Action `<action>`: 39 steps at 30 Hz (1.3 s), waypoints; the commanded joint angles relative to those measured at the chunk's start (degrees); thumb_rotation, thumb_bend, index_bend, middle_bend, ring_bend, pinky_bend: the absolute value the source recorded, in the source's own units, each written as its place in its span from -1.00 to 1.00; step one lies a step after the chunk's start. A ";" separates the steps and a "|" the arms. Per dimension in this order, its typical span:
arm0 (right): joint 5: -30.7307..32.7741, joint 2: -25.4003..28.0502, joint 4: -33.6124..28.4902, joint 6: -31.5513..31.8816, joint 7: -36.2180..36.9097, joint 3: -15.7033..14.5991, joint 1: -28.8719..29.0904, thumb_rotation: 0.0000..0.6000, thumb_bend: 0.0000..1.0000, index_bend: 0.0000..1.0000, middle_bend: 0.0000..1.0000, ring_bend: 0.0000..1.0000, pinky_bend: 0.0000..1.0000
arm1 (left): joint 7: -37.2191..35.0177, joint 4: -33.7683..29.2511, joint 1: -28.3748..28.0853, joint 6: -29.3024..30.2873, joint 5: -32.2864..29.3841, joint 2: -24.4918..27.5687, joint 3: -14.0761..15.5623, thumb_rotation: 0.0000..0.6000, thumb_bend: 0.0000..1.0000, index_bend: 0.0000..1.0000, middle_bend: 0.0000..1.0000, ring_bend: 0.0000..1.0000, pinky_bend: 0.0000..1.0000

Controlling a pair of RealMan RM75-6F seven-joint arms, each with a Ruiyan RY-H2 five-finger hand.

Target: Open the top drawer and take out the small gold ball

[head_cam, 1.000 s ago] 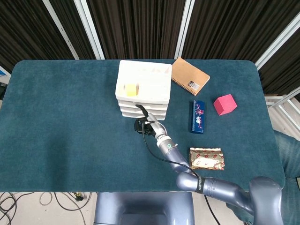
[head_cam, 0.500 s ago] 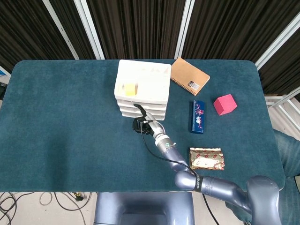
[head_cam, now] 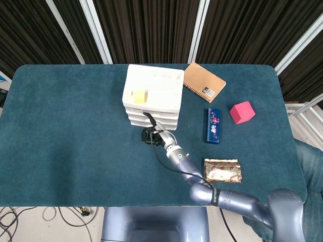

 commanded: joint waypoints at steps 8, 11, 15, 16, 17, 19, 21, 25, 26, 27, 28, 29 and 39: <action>-0.88 0.58 -0.30 -1.39 1.83 0.12 -0.15 1.00 0.43 -0.97 0.29 0.56 0.75 | 0.11 -0.06 -0.01 0.00 -0.06 0.01 -0.01 1.00 -0.54 -0.76 -1.00 -1.00 -1.00; -1.19 0.73 -0.19 -1.60 2.21 0.09 -0.19 1.00 0.43 -0.97 0.29 0.56 0.75 | 0.10 -0.06 -0.02 -0.02 -0.12 0.01 -0.03 1.00 -0.54 -0.76 -1.00 -1.00 -1.00; -1.60 1.02 -0.37 -1.97 2.94 0.15 -0.28 1.00 0.43 -0.96 0.30 0.56 0.75 | 0.13 -0.08 -0.04 -0.09 -0.11 0.03 -0.01 1.00 -0.54 -0.76 -1.00 -1.00 -1.00; -1.78 1.19 -0.48 -2.30 3.20 0.14 -0.31 1.00 0.43 -0.95 0.29 0.56 0.75 | 0.12 -0.08 -0.04 -0.07 -0.10 0.02 -0.01 1.00 -0.54 -0.76 -1.00 -1.00 -1.00; -1.98 1.39 -0.56 -2.68 3.47 0.12 -0.35 1.00 0.43 -0.95 0.29 0.56 0.75 | 0.11 -0.08 -0.03 -0.05 -0.10 0.03 -0.01 1.00 -0.54 -0.76 -1.00 -1.00 -1.00; -2.35 1.66 -0.64 -3.21 4.03 0.11 -0.44 1.00 0.43 -0.94 0.29 0.56 0.75 | 0.09 -0.06 -0.01 -0.03 -0.18 0.03 -0.04 1.00 -0.54 -0.76 -1.00 -1.00 -1.00; -2.74 1.78 -0.61 -3.29 4.31 -0.01 -0.50 1.00 0.43 -0.94 0.29 0.56 0.75 | 0.09 -0.06 -0.02 -0.06 -0.25 0.05 -0.06 1.00 -0.54 -0.76 -1.00 -1.00 -1.00; -3.19 1.90 -0.71 -3.21 4.71 -0.18 -0.61 1.00 0.43 -0.94 0.29 0.56 0.75 | 0.21 -0.07 -0.02 -0.01 -0.21 0.03 -0.06 1.00 -0.54 -0.76 -1.00 -1.00 -1.00; -3.29 1.92 -0.75 -3.20 4.79 -0.23 -0.62 1.00 0.43 -0.94 0.29 0.56 0.75 | 0.22 -0.08 -0.01 0.03 -0.20 0.03 -0.06 1.00 -0.54 -0.76 -1.00 -1.00 -1.00; -3.42 1.95 -0.83 -3.21 4.89 -0.30 -0.63 1.00 0.43 -0.94 0.29 0.56 0.75 | 0.22 -0.08 0.00 0.05 -0.22 0.02 -0.07 1.00 -0.54 -0.76 -1.00 -1.00 -1.00; -3.52 1.99 -0.92 -3.23 4.95 -0.36 -0.64 1.00 0.43 -0.94 0.29 0.56 0.75 | 0.22 -0.06 0.01 0.06 -0.24 0.01 -0.07 1.00 -0.54 -0.76 -1.00 -1.00 -1.00; -3.68 2.04 -1.02 -3.25 5.06 -0.42 -0.65 1.00 0.43 -0.94 0.29 0.56 0.75 | 0.22 -0.04 0.01 0.03 -0.27 0.01 -0.07 1.00 -0.54 -0.76 -1.00 -1.00 -1.00; -4.14 2.04 -1.35 -3.22 5.53 -0.94 -0.71 1.00 0.43 -0.94 0.29 0.56 0.75 | 0.35 -0.07 0.00 0.12 -0.07 -0.01 -0.04 1.00 -0.54 -0.76 -1.00 -1.00 -1.00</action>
